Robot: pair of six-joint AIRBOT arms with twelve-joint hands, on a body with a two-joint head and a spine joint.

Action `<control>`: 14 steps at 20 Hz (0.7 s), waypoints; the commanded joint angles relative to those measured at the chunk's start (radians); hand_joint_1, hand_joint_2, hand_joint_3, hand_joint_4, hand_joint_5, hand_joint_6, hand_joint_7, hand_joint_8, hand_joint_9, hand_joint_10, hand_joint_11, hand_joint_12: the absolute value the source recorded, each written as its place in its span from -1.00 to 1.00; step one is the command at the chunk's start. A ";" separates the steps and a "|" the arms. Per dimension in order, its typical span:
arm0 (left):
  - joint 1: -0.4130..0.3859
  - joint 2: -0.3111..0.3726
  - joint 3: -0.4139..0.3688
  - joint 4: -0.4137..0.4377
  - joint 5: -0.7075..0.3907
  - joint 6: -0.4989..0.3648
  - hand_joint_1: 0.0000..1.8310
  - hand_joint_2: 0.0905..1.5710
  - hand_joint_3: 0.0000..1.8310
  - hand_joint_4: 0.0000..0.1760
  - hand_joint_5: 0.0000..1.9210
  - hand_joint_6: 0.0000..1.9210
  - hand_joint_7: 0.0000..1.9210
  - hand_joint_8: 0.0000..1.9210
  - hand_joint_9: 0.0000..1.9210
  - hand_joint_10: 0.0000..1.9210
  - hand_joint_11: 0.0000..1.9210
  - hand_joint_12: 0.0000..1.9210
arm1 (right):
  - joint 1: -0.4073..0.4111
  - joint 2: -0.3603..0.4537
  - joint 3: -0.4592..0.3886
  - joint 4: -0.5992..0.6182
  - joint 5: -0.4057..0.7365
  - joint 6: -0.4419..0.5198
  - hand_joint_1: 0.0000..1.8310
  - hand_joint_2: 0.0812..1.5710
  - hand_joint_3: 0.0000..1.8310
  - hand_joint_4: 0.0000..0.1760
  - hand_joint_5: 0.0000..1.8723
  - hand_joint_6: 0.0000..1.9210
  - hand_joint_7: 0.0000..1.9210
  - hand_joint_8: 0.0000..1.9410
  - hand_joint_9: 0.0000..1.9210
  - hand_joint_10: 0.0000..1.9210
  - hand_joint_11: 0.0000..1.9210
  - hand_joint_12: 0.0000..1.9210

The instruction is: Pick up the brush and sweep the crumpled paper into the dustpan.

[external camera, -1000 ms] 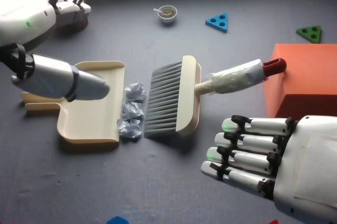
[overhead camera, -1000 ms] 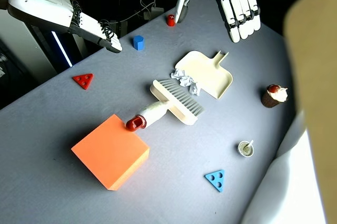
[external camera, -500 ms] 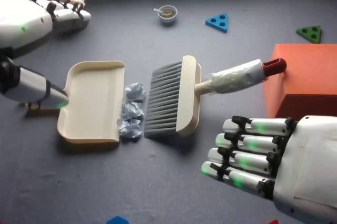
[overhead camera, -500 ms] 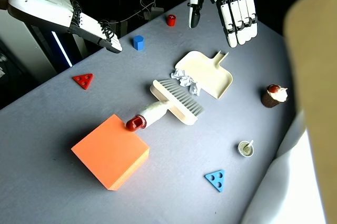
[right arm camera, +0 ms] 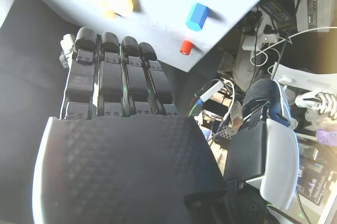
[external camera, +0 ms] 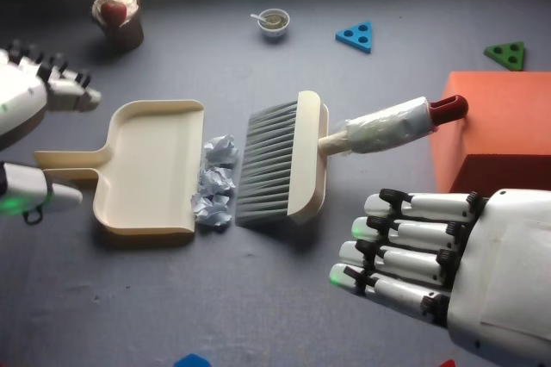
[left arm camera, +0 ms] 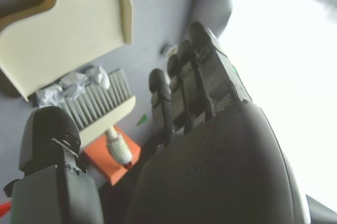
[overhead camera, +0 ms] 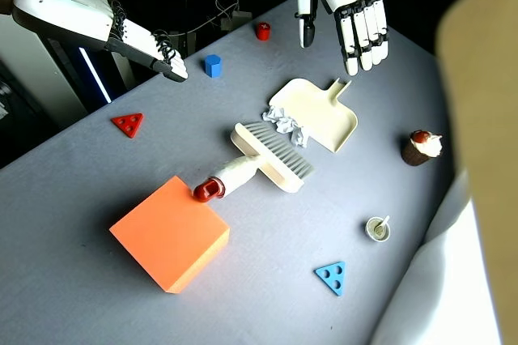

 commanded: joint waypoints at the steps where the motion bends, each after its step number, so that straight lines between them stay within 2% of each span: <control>1: 0.009 -0.004 0.002 0.027 -0.156 -0.012 -0.28 0.36 -0.99 -0.47 -0.63 -1.00 -0.70 -1.00 -0.72 -1.00 -0.71 -0.90 | 0.007 0.007 -0.006 -0.021 -0.085 -0.003 -1.00 0.19 -0.99 -1.00 -0.88 -1.00 -0.85 -0.99 -0.84 -1.00 -0.84 -0.97; 6: 0.079 -0.048 0.026 0.027 -0.220 -0.053 -0.34 0.39 -0.99 -0.18 -0.57 -0.99 -0.71 -1.00 -0.75 -1.00 -0.71 -0.89 | 0.007 0.007 -0.006 -0.021 -0.085 -0.003 -1.00 0.21 -0.99 -1.00 -0.86 -0.99 -0.83 -0.99 -0.82 -0.99 -0.82 -0.97; 7: 0.088 -0.059 0.036 0.027 -0.226 -0.057 -0.27 0.36 -1.00 -0.29 -0.55 -0.99 -0.69 -0.99 -0.73 -0.99 -0.71 -0.88 | 0.007 0.007 -0.006 -0.021 -0.085 -0.003 -1.00 0.20 -1.00 -1.00 -0.89 -1.00 -0.85 -1.00 -0.84 -0.99 -0.84 -0.98; 9: 0.100 -0.083 0.060 0.040 -0.240 -0.072 -0.20 0.35 -1.00 -0.36 -0.53 -0.99 -0.70 -1.00 -0.75 -1.00 -0.74 -0.88 | 0.007 0.007 -0.006 -0.021 -0.085 -0.003 -1.00 0.21 -0.99 -1.00 -0.88 -1.00 -0.84 -1.00 -0.83 -1.00 -0.83 -0.98; 10: 0.103 -0.088 0.066 0.046 -0.241 -0.080 -0.20 0.35 -1.00 -0.36 -0.53 -0.99 -0.70 -1.00 -0.75 -1.00 -0.74 -0.88 | 0.007 0.007 -0.006 -0.021 -0.085 -0.004 -1.00 0.21 -0.99 -1.00 -0.88 -1.00 -0.84 -1.00 -0.83 -1.00 -0.83 -0.98; 11: 0.110 -0.096 0.077 0.060 -0.241 -0.097 -0.19 0.35 -1.00 -0.21 -0.53 -0.99 -0.71 -1.00 -0.76 -1.00 -0.75 -0.88 | 0.007 0.007 -0.006 -0.021 -0.085 -0.004 -1.00 0.23 -0.99 -1.00 -0.87 -1.00 -0.85 -1.00 -0.84 -1.00 -0.84 -0.98; 13: 0.127 -0.108 0.091 0.074 -0.255 -0.123 -0.20 0.36 -1.00 -0.17 -0.53 -0.99 -0.71 -1.00 -0.76 -1.00 -0.74 -0.88 | 0.007 0.007 -0.006 -0.021 -0.085 -0.004 -1.00 0.23 -0.99 -1.00 -0.86 -0.99 -0.83 -0.99 -0.83 -0.99 -0.82 -0.98; 14: 0.136 -0.115 0.097 0.077 -0.263 -0.135 -0.17 0.36 -1.00 -0.23 -0.51 -0.99 -0.71 -0.99 -0.76 -1.00 -0.75 -0.88 | 0.007 0.007 -0.006 -0.021 -0.085 -0.004 -1.00 0.23 -0.99 -1.00 -0.85 -0.99 -0.83 -0.99 -0.82 -0.99 -0.81 -0.97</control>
